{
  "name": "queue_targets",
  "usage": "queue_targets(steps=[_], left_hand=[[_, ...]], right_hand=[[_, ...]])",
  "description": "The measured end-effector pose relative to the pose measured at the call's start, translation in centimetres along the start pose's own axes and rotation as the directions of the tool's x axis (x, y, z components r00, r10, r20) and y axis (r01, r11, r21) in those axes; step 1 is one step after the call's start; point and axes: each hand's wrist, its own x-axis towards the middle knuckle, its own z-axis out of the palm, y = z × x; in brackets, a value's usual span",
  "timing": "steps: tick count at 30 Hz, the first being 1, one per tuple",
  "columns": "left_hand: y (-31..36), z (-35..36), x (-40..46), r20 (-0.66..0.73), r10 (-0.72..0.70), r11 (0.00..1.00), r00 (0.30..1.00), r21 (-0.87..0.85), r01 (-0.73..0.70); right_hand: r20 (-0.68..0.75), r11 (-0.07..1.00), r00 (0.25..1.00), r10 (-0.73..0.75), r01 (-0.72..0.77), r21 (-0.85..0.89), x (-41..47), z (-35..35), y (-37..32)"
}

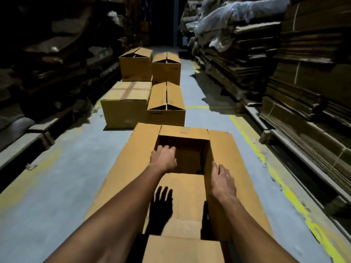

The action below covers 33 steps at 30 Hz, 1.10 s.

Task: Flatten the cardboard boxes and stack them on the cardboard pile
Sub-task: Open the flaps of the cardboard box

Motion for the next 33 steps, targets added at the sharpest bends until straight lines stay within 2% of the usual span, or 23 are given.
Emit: queue_targets(steps=[5, 11, 15, 16, 20, 26, 30, 33], left_hand=[[0.5, 0.7, 6.4, 0.094, -0.052, 0.997, 0.994, 0.063, 0.047], [0.4, 1.6, 11.1, 0.213, 0.003, 0.988, 0.977, 0.148, -0.035], [0.2, 1.3, 13.0, 0.044, 0.065, 0.990, 0.997, 0.126, -0.070], [0.1, 1.1, 13.5, 0.037, 0.068, 0.991, 0.997, 0.117, -0.072], [-0.2, 0.8, 14.7, 0.076, 0.037, 0.995, 0.996, 0.086, -0.043], [-0.7, 1.5, 17.1, 0.114, 0.025, 0.988, 0.993, 0.150, -0.042], [-2.1, 1.7, 19.1, 0.139, -0.003, 0.996, 0.990, 0.091, -0.009], [-3.6, 2.4, 20.4, 0.181, -0.017, 0.992, 0.983, 0.125, -0.006]], right_hand=[[-0.009, 0.991, 0.999, -0.031, 0.032, 0.133, 0.4, 2.1, 1.1], [-0.029, 0.996, 0.999, -0.040, 0.042, 0.073, -0.1, 2.7, -1.0], [-0.018, 0.997, 0.997, -0.076, 0.075, -0.036, -0.4, 2.7, -1.1], [-0.008, 0.996, 0.997, -0.076, 0.076, -0.041, -0.5, 2.6, -1.2], [0.014, 0.995, 0.997, -0.082, 0.082, -0.054, -0.7, 2.1, -1.4], [0.011, 0.993, 0.995, -0.102, 0.102, -0.063, -1.1, 1.9, -1.3], [0.011, 0.992, 0.994, -0.110, 0.110, -0.054, -1.2, 1.8, -1.2], [0.023, 0.994, 0.994, -0.106, 0.107, -0.029, -1.1, 1.8, -1.1]])
